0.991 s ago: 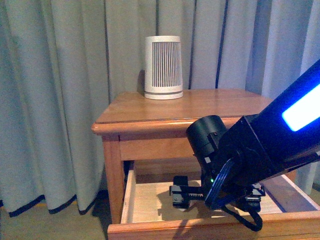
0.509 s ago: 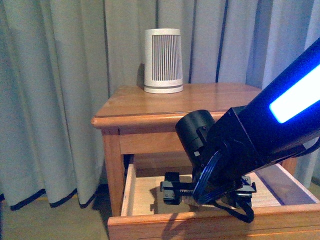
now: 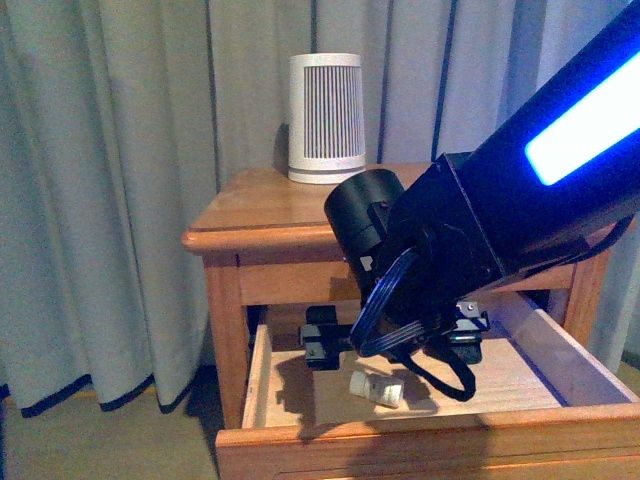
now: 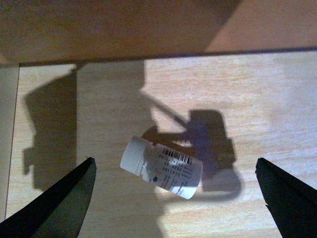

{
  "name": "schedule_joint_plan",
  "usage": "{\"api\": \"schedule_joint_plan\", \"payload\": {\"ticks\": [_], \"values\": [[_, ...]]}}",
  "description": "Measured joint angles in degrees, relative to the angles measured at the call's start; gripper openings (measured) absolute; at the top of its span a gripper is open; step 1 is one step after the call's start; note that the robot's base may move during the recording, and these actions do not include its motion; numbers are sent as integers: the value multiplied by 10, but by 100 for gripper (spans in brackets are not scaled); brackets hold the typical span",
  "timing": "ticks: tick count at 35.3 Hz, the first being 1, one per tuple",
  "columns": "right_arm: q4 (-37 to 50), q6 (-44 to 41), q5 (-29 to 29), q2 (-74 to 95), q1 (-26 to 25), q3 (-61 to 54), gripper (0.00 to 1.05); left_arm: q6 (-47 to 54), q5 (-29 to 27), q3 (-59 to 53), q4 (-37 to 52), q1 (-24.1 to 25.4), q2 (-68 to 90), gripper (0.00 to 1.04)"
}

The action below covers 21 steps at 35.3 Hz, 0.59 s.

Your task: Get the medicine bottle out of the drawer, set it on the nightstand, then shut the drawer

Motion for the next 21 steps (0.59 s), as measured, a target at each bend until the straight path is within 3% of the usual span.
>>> {"api": "schedule_joint_plan", "payload": {"ticks": [21], "values": [[1,-142,-79,61,-4,53,98,0,0,0,0,0,0,98]]}}
